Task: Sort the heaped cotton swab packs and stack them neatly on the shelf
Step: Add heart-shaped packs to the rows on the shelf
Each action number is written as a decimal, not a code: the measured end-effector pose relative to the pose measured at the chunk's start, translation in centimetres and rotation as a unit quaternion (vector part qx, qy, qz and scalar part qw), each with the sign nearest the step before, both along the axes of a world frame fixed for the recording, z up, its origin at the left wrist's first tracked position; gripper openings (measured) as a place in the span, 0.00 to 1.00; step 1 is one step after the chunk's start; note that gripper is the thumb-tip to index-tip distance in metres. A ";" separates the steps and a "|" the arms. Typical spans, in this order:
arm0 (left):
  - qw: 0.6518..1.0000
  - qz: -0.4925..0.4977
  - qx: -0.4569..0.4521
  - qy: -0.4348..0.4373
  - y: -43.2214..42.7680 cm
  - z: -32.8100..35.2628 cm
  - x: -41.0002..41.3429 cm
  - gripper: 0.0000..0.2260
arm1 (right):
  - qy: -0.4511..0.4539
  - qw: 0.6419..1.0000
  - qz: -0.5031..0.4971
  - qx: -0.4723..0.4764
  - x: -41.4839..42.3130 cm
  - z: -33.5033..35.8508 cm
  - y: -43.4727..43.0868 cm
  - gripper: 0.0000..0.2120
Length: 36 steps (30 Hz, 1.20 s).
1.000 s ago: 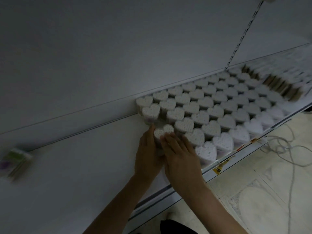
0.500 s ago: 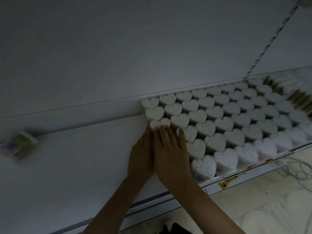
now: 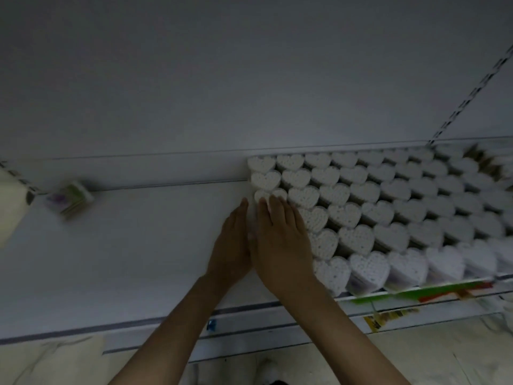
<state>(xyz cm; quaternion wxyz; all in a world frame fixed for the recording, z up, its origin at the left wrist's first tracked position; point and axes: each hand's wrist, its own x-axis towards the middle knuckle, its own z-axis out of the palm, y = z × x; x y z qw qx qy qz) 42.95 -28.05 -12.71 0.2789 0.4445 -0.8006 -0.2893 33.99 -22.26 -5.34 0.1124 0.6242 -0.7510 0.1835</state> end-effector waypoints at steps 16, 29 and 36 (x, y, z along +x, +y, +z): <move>0.918 0.352 0.019 0.182 2.6 3.3 24.6 0.30 | -0.106 0.921 0.306 0.217 17.2 0.8 -3.8 0.27; 0.977 0.209 -0.037 0.033 -0.7 1.5 36.4 0.19 | -0.026 0.958 0.191 0.212 31.6 -0.9 -18.6 0.25; 0.980 0.163 -0.096 -0.056 -0.7 0.2 36.5 0.22 | 0.004 0.970 0.173 0.169 30.5 -1.3 -15.9 0.20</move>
